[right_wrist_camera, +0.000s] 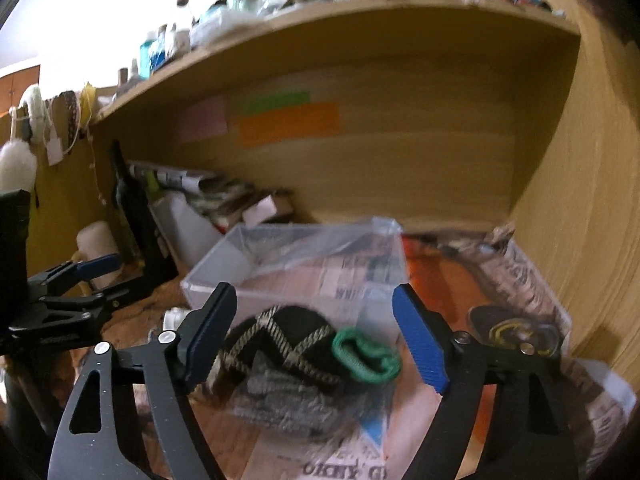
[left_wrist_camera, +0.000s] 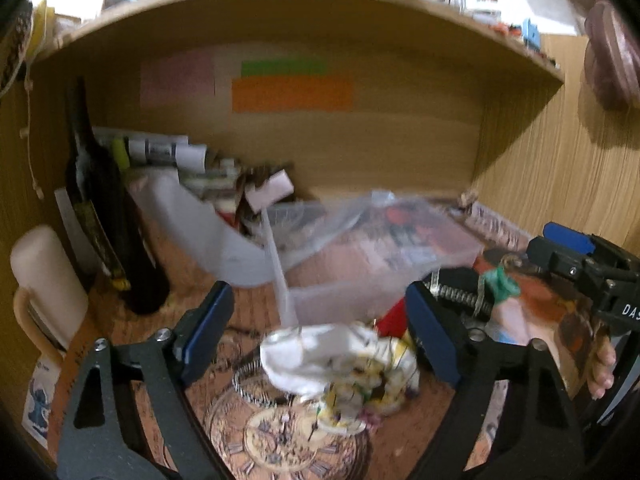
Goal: Organize soft objects
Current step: 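Grasp the gray knit sock with the right tool while the left tool grasps the yellow floral scrunchie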
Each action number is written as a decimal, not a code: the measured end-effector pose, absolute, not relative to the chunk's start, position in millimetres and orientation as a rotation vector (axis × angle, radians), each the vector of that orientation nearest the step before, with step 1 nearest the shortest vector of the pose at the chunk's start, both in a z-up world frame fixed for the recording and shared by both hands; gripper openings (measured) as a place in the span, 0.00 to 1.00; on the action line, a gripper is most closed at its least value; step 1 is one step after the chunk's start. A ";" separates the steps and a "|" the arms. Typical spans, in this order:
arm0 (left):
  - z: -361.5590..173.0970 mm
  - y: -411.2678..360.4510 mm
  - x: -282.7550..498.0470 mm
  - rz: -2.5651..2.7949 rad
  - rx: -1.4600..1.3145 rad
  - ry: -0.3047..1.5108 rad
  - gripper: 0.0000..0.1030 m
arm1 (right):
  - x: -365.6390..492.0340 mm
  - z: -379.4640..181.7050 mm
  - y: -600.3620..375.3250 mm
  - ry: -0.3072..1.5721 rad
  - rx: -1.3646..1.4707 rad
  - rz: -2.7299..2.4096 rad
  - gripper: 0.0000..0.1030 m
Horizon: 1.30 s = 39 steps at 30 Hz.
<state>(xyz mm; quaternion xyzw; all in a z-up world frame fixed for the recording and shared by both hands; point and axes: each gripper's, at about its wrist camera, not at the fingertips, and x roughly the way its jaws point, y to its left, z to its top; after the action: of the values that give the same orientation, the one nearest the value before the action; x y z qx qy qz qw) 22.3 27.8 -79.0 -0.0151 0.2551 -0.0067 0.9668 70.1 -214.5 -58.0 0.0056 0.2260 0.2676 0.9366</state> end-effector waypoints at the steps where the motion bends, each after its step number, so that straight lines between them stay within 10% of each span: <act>1: -83.8 28.5 23.5 -0.017 -0.034 0.534 0.83 | 70.3 -61.2 -212.9 0.475 0.010 0.556 0.74; 22: -145.9 14.4 25.1 -0.111 -0.079 0.740 0.79 | 78.9 -141.0 -204.2 0.796 0.038 0.595 0.69; 30: -164.3 17.8 40.8 -0.101 -0.123 0.833 0.39 | 83.2 -153.6 -203.0 0.834 0.047 0.611 0.59; 39: -152.5 13.8 26.3 -0.105 -0.103 0.793 0.20 | 74.3 -144.0 -204.8 0.793 0.039 0.637 0.32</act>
<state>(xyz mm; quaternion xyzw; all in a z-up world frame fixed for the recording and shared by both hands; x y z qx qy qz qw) 26.3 13.8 -152.5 -0.0503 0.3856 -0.0509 0.9199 74.3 -204.8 -144.0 0.0187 0.3795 0.3049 0.8733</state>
